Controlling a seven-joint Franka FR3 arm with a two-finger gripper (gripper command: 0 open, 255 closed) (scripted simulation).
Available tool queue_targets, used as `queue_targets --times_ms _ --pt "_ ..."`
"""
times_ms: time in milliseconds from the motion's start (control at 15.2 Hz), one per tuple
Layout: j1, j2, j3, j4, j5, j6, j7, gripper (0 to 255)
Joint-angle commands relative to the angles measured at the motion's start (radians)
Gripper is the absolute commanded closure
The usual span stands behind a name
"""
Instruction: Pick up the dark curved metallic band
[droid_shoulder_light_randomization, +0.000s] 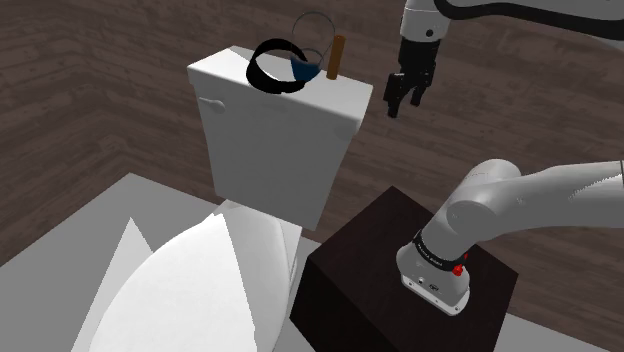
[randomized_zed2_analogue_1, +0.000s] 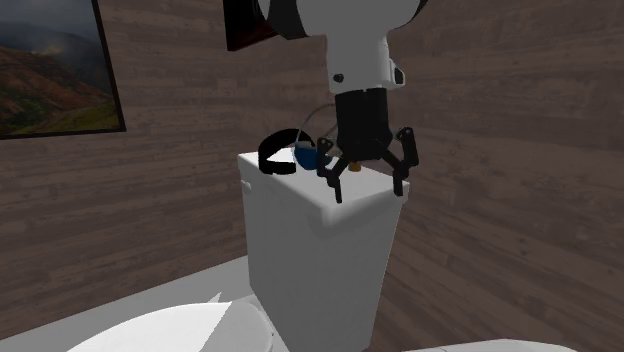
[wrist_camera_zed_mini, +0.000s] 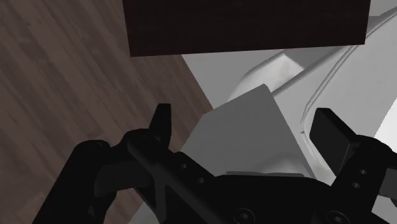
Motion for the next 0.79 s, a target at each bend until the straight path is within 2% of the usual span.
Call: queue_targets --times_ms 0,726 --pt "0.000 0.000 0.000 0.000 0.000 0.000 0.000 0" --pt "0.022 0.363 0.087 0.277 0.096 0.141 0.128 0"
